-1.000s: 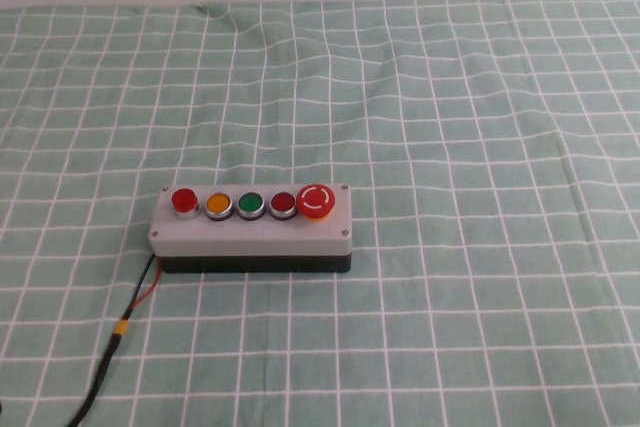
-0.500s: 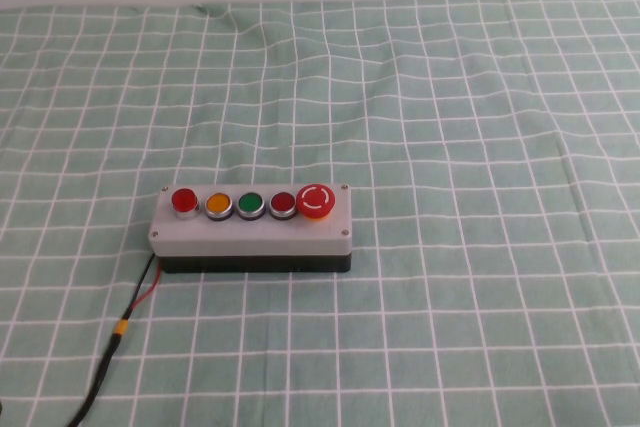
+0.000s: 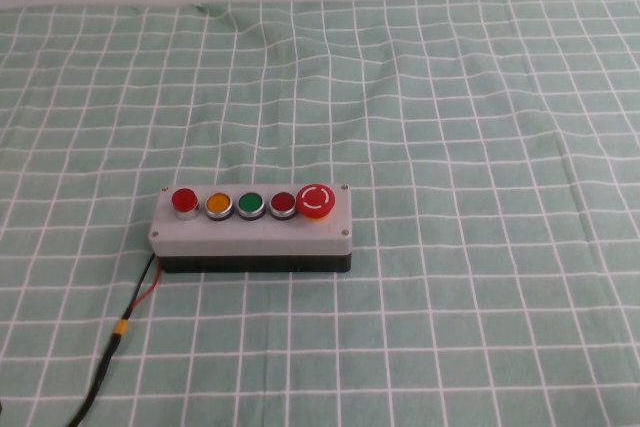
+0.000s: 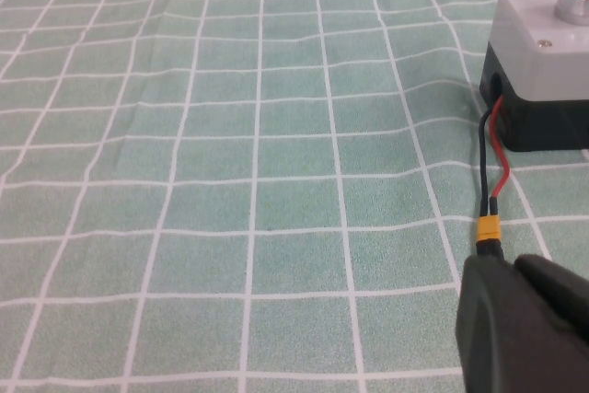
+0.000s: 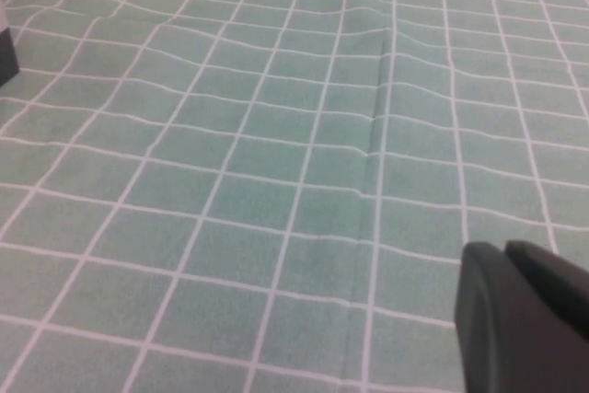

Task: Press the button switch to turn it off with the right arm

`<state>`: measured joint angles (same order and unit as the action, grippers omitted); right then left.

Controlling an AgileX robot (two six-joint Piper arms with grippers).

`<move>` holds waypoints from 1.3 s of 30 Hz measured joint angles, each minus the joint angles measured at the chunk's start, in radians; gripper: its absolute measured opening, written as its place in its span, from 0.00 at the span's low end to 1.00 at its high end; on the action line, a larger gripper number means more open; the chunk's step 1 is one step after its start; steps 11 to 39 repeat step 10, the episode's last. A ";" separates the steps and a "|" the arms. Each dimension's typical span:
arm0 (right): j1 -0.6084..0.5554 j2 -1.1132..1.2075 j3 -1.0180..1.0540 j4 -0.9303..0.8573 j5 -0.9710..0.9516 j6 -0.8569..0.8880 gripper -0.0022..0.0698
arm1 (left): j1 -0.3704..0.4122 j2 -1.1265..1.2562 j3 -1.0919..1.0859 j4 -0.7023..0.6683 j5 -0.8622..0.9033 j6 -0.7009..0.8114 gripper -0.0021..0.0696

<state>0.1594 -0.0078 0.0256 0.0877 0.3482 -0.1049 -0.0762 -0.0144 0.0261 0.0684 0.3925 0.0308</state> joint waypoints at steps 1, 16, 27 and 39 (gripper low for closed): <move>0.000 0.000 0.000 -0.029 0.000 0.017 0.01 | 0.000 0.000 0.000 0.000 0.000 0.000 0.02; -0.027 0.000 0.000 -0.069 0.000 0.044 0.01 | 0.000 0.000 0.000 0.000 0.000 0.000 0.02; -0.027 0.000 0.000 -0.069 0.000 0.044 0.01 | 0.000 0.000 0.000 0.000 0.000 0.000 0.02; -0.027 0.000 0.000 -0.069 0.000 0.044 0.01 | 0.000 0.000 0.000 0.000 0.000 0.000 0.02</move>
